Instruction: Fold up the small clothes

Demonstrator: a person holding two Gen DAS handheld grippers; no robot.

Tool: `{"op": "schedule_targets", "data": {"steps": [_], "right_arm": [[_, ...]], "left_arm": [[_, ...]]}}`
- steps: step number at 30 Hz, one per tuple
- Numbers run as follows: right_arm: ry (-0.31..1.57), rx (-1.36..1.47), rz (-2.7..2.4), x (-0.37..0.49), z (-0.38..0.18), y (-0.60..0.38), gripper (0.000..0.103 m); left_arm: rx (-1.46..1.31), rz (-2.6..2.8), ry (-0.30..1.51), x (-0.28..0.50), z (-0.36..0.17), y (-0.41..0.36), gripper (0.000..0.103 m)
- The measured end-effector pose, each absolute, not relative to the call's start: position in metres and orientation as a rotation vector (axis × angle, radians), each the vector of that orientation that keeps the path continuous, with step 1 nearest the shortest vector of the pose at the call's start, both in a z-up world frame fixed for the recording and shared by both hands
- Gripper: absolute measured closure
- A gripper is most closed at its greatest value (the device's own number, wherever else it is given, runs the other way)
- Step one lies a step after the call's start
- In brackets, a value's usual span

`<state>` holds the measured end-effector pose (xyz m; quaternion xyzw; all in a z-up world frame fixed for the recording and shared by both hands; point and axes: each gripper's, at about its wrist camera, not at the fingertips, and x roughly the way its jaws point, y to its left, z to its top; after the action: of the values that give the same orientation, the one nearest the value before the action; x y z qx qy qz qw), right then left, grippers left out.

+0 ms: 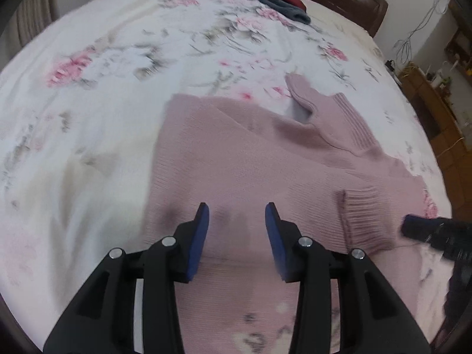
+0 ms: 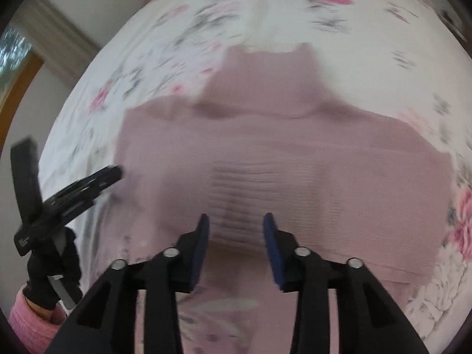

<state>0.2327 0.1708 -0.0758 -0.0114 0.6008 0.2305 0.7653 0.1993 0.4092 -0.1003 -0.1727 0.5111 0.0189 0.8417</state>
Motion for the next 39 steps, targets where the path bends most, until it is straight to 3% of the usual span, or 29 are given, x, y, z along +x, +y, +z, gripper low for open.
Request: {"op": "schedule_targets", "data": {"steps": [3,6,9,12,14,28,39], "right_arm": [[1.350,-0.086,0.469,0.236,-0.094,0.200,0.062],[1.401,-0.113,0.410,0.239,-0.117,0.207,0.049],[1.405,-0.181,0.382,0.238,-0.137,0.213,0.047],[1.380,-0.222,0.368,0.237,-0.139,0.212,0.060],[1.376,-0.208,0.351,0.238,-0.135,0.202,0.087],[1.258,0.155,0.329,0.253,-0.063,0.069,0.089],[1.370,0.239,0.219,0.254,-0.116,-0.001,0.089]], "left_arm": [[-0.363,0.045,1.095,0.202,-0.109,0.406,0.064],[-0.382,0.053,1.127,0.204,-0.124,0.408,0.064],[-0.380,0.053,1.124,0.203,-0.133,0.410,0.064],[-0.369,0.045,1.125,0.203,-0.135,0.410,0.064],[-0.375,0.041,1.126,0.203,-0.136,0.411,0.064],[-0.368,0.055,1.126,0.201,-0.138,0.409,0.064],[-0.335,0.054,1.128,0.202,-0.139,0.408,0.064]]}}
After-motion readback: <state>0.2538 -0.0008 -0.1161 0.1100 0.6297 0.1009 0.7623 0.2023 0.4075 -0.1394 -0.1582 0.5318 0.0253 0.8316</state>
